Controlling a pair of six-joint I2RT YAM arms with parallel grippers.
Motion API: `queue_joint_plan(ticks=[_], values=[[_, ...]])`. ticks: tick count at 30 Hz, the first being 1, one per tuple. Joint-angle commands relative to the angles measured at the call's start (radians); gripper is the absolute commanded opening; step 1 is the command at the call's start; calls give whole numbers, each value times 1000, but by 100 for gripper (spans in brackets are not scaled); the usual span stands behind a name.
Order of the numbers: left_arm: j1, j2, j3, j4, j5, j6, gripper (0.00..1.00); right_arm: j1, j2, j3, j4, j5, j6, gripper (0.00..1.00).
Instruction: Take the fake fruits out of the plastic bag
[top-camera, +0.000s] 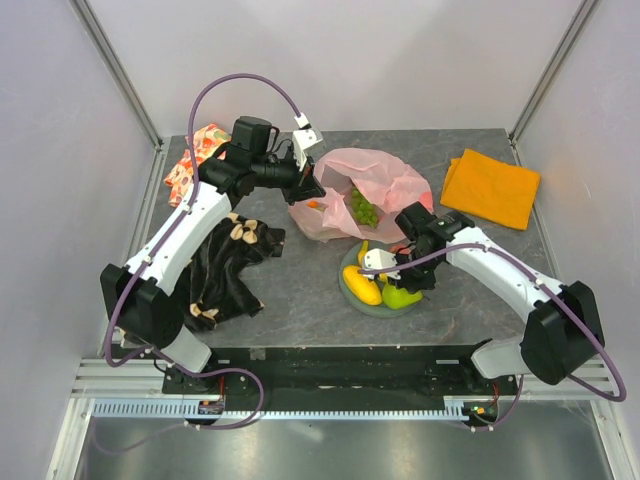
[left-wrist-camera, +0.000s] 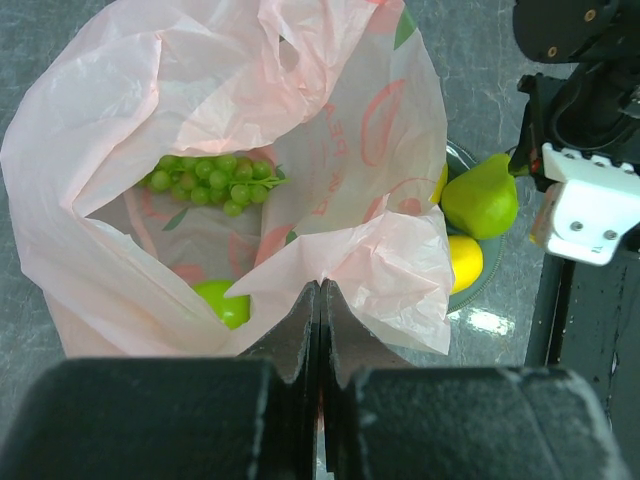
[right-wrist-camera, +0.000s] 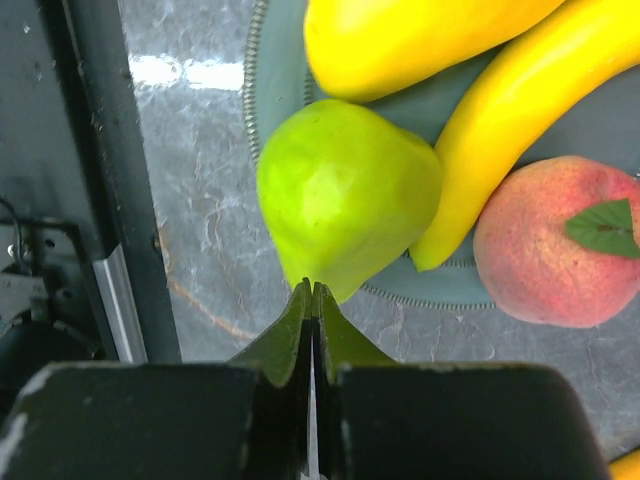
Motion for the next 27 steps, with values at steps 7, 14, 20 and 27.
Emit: queue_joint_plan(ticks=[7,14,20,27], values=[[1,7,38,28,9,-8,2,1,-14,-7,25,-26,17,11],[1,2,22,28,23,-25,2,3,-57,243,-125,18,27,51],[3,-13,-24,29,40,-33,2,-15,70,565,-166,-27,93,52],[1,-24,-41,31,49,-47,2,-22,268,607,80,-132,277,39]])
